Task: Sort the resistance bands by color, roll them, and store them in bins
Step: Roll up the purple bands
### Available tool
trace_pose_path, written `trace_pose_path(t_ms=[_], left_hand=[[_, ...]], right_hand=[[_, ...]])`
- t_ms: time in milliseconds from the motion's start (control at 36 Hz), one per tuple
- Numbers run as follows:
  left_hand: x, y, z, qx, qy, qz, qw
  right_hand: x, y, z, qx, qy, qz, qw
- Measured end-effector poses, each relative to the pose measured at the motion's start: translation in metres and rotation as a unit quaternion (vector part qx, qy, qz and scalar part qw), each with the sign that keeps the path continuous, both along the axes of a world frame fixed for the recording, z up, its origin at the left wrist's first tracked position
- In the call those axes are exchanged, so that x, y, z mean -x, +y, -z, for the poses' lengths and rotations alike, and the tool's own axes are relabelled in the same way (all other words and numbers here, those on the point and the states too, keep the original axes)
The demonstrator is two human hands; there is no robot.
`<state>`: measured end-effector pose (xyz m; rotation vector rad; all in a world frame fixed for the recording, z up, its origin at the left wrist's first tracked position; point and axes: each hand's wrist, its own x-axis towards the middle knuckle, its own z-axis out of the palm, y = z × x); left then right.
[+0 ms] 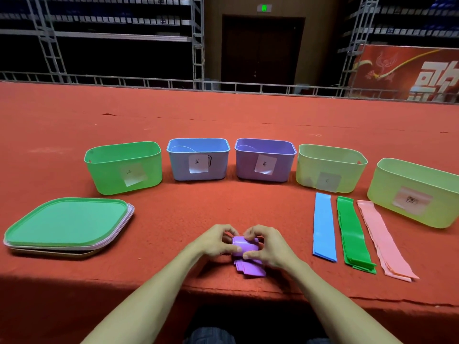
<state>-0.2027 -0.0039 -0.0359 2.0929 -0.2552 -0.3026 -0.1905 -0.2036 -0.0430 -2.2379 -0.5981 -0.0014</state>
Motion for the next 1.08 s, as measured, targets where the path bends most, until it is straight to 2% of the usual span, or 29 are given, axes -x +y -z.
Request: trace_pose_path(t_ms=[167,278,417,528,694,750,972,1083], left_hand=[[0.003,-0.008,0.004,-0.038,-0.074,-0.040,0.996],[0.004,-0.011,0.006,-0.036,-0.094,-0.040,0.994],[0.002,-0.013,0.006,-0.103,-0.156,-0.041,0.981],[-0.001,-0.014,0.007,-0.117,-0.170,-0.037,0.978],[0.003,-0.018,0.009,-0.123,-0.215,-0.027,0.969],[0.007,-0.018,0.012,-0.120,-0.224,-0.036,0.966],[0.013,-0.020,0.018,-0.067,-0.210,-0.036,0.975],[0.017,-0.023,0.014,-0.004,-0.155,-0.007,0.988]], right_hand=[[-0.006,-0.010,0.005,-0.061,0.071,-0.028,0.995],[-0.009,-0.013,0.001,-0.062,0.080,-0.052,0.993],[-0.013,-0.012,0.002,-0.046,0.043,-0.044,0.997],[-0.017,-0.014,0.007,-0.044,0.031,-0.038,0.998],[-0.020,-0.017,0.001,-0.091,0.105,-0.055,0.989],[-0.021,-0.017,-0.003,-0.082,0.115,-0.064,0.988],[-0.016,-0.021,0.000,-0.056,0.107,-0.072,0.990],[-0.010,-0.025,0.001,-0.061,0.086,-0.067,0.992]])
